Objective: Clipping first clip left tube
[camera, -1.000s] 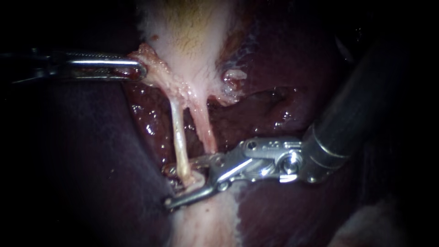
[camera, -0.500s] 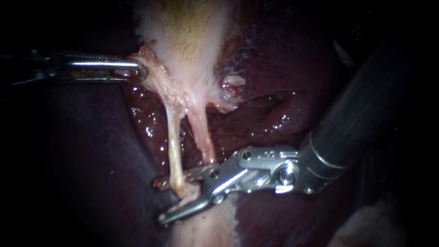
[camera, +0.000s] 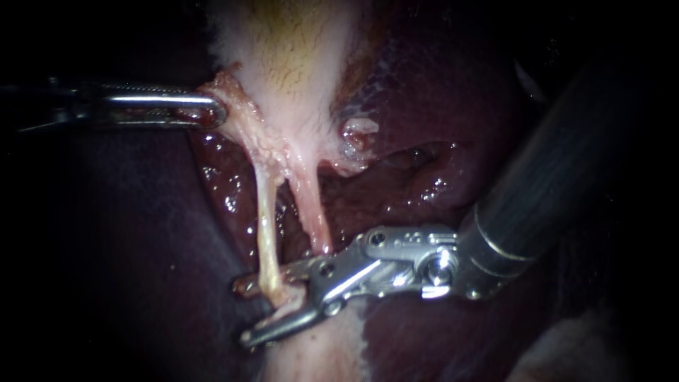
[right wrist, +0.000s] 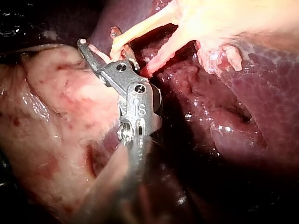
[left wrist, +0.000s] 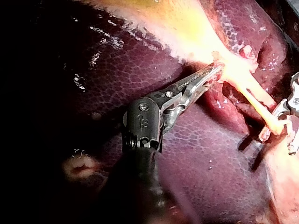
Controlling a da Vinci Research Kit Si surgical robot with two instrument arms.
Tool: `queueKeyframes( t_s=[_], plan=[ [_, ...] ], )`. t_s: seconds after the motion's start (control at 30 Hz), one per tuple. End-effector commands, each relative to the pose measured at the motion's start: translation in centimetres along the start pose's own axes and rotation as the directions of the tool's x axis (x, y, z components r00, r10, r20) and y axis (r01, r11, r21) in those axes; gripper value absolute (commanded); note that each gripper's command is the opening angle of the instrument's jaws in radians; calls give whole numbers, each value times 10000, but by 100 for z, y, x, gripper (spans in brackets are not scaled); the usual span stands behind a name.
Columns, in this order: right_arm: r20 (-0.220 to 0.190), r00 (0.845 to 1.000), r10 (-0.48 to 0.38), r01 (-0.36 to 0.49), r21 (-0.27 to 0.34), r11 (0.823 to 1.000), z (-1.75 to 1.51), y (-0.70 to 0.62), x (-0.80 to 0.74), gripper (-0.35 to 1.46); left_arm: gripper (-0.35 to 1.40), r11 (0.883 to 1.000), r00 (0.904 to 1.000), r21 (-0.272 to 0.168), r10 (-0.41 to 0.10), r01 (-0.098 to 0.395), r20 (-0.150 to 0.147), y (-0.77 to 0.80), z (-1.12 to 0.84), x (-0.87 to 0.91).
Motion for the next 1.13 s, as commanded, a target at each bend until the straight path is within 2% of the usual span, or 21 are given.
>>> queueKeyframes(
  t_s=[0.03, 0.3, 0.4, 0.47, 0.53, 0.63, 0.77, 1.13],
  plan=[
    [-25, 10000, -4, 3, -61, 10000, -1, 1, -1, 28, -35, 10000, 10000, 1, -1, 1, 0, 0, 0, 0],
    [-88, 10000, -3, 0, -237, 9997, -7, 7, -3, 2, -35, 10000, 10000, 1, -1, 1, 0, 0, 0, 0],
    [-109, 9999, -2, -1, -295, 9996, -8, 10, -4, -15, -35, 10000, 10000, 1, -1, 1, 0, 0, 0, 0],
    [-108, 9999, -3, 0, -292, 9996, -10, 10, -4, -35, -35, 10000, 10000, 2, -1, 1, 0, 0, 0, 0],
    [-134, 9999, -7, 4, -278, 9996, -11, 10, -5, -35, -35, 10000, 10000, 2, -1, 1, 0, 0, 0, 0],
    [89, 9978, 662, -659, -372, 9971, -11, 10, -6, -35, -35, 10000, 10000, 1, -1, 1, 0, 0, 0, 0],
    [286, 9974, 656, -644, -405, 9971, -10, 8, -10, -35, -35, 10000, 10000, -2, 0, 0, 1, -1, -1, 0],
    [297, 9966, 768, -756, -383, 9964, -10, 9, -11, -35, -35, 10000, 10000, -4, 0, 0, 2, -1, -1, 0]
  ],
)
